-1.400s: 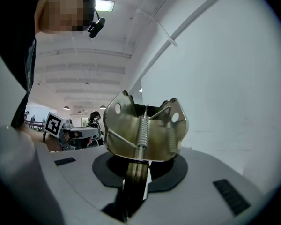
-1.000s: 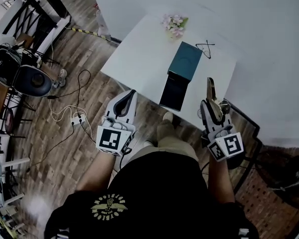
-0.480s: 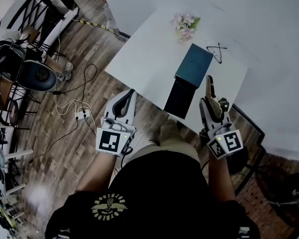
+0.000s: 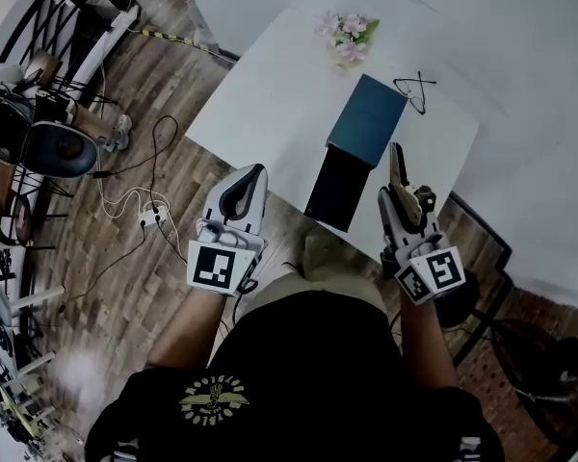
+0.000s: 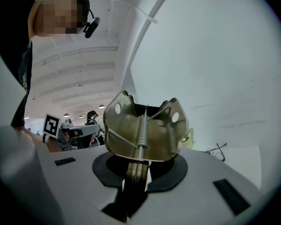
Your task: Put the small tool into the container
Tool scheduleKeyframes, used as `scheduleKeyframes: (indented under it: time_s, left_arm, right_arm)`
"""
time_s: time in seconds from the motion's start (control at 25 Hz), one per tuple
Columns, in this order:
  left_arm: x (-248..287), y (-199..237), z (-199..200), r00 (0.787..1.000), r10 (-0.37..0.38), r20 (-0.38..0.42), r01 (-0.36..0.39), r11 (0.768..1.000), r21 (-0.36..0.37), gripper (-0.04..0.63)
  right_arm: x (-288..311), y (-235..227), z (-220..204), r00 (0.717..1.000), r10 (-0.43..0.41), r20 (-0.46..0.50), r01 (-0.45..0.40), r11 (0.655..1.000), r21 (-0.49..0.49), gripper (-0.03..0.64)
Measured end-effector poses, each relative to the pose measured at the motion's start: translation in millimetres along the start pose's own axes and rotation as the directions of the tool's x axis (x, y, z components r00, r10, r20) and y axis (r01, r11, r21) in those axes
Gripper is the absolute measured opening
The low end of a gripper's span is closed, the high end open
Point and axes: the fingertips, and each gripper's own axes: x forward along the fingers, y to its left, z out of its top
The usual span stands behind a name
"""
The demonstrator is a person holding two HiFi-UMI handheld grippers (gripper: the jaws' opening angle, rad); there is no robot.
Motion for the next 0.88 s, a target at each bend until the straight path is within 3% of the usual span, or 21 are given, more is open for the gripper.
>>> scheduleKeyframes:
  time_s: [0.88]
  left_arm:
    - [37.6, -26.8, -68.1, 0.993, -0.083, -0.088, 0.078, 0.996, -0.052, 0.008]
  right_arm:
    - [54.0, -28.2, -102.4, 0.989, 0.018, -0.145, 0.001, 0.991, 0.135, 0.066]
